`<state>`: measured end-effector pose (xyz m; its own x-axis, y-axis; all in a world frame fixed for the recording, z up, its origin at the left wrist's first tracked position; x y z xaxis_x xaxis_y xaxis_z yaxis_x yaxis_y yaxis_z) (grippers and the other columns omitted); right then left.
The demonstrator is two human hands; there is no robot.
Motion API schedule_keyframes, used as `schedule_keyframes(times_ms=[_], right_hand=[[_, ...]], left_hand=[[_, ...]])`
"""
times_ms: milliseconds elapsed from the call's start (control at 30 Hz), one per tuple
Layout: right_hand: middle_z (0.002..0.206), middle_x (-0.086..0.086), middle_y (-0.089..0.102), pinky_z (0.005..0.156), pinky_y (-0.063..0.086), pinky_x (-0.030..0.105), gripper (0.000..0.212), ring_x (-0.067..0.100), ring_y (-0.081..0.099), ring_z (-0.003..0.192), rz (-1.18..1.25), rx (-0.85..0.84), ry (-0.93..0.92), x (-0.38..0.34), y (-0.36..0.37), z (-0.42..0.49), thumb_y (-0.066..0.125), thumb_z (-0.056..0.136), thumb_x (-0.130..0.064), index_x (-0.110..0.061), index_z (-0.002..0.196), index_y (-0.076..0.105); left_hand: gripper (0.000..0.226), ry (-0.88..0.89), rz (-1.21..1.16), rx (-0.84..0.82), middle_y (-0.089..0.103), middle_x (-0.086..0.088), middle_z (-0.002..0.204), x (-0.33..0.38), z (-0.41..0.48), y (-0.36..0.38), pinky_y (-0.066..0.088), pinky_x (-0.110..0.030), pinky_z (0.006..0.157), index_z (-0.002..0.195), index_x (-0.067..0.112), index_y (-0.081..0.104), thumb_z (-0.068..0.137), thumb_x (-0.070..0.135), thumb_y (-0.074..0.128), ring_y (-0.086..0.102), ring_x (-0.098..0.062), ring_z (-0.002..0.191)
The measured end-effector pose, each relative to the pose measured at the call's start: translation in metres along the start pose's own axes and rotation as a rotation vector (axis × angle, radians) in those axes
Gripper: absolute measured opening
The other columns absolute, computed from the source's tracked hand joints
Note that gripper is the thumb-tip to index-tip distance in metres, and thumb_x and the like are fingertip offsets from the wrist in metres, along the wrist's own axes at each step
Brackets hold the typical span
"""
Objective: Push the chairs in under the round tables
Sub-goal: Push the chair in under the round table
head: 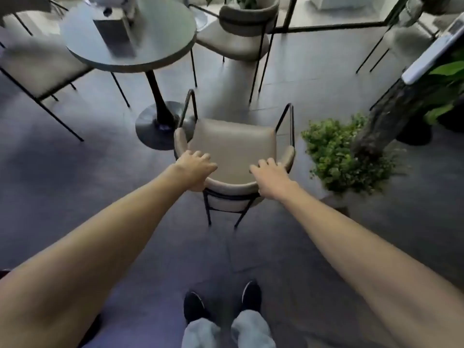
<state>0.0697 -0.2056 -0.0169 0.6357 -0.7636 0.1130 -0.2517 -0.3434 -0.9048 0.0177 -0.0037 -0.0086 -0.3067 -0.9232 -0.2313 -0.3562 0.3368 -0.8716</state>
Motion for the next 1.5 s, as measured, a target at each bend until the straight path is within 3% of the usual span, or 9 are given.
schedule_keyframes(times_ms=[367,500,600,767,1100,1500], right_hand=[[0.129,0.008,0.058,0.098,0.039,0.045,0.036,0.033,0.051,0.122,-0.062,-0.09,-0.068,0.009,0.067,0.066,0.056,0.09,-0.012,-0.018,0.125,0.053],[0.124,0.005,0.063,0.095,0.04,0.043,0.032,0.033,0.054,0.119,-0.013,-0.147,-0.069,0.008,0.081,0.077,0.053,0.089,-0.006,-0.024,0.115,0.061],[0.12,0.005,0.066,0.1,0.038,0.051,0.038,0.033,0.059,0.116,0.023,-0.166,-0.059,0.003,0.087,0.081,0.053,0.086,-0.002,-0.026,0.113,0.065],[0.115,0.005,0.068,0.102,0.036,0.054,0.039,0.033,0.061,0.113,0.019,-0.124,-0.079,0.002,0.092,0.082,0.055,0.083,-0.003,-0.029,0.11,0.066],[0.114,0.004,0.069,0.1,0.036,0.048,0.036,0.031,0.061,0.112,-0.073,-0.079,-0.202,-0.001,0.086,0.094,0.047,0.089,-0.004,-0.028,0.109,0.065],[0.117,0.003,0.069,0.101,0.034,0.046,0.037,0.031,0.059,0.114,-0.202,0.013,-0.374,-0.036,0.06,0.156,0.045,0.092,-0.007,-0.028,0.116,0.065]], left_hand=[[0.047,-0.04,-0.082,-0.138,0.051,-0.009,0.131,-0.001,0.059,0.074,0.041,-0.041,0.103,0.135,0.021,0.045,0.092,0.034,0.058,0.051,-0.03,0.121],[0.041,-0.075,-0.1,-0.107,0.05,-0.013,0.131,0.002,0.063,0.096,0.034,-0.042,0.106,0.133,0.018,0.043,0.1,0.043,0.042,0.046,-0.033,0.121],[0.041,-0.107,-0.031,-0.037,0.047,-0.015,0.13,0.01,0.062,0.106,0.028,-0.044,0.109,0.131,0.016,0.042,0.102,0.045,0.034,0.044,-0.035,0.117],[0.038,-0.164,-0.06,0.04,0.048,-0.016,0.127,0.014,0.056,0.113,0.026,-0.045,0.111,0.127,0.017,0.042,0.102,0.044,0.035,0.043,-0.034,0.116],[0.045,-0.31,-0.179,-0.006,0.045,-0.015,0.128,0.025,0.035,0.124,0.021,-0.046,0.115,0.134,0.017,0.038,0.102,0.049,0.034,0.042,-0.035,0.12],[0.049,-0.488,-0.245,-0.015,0.047,-0.013,0.122,-0.016,0.02,0.149,0.026,-0.042,0.107,0.127,0.016,0.045,0.1,0.055,0.033,0.044,-0.034,0.115]])
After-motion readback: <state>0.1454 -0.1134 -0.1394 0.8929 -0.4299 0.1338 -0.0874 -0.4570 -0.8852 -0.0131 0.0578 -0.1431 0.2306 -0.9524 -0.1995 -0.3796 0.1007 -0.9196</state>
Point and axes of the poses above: each hand's wrist, its own z-axis towards the middle knuckle, its own y-axis out of the palm, x = y × z, the point moved 2 cm from there along z, towards the middle knuckle
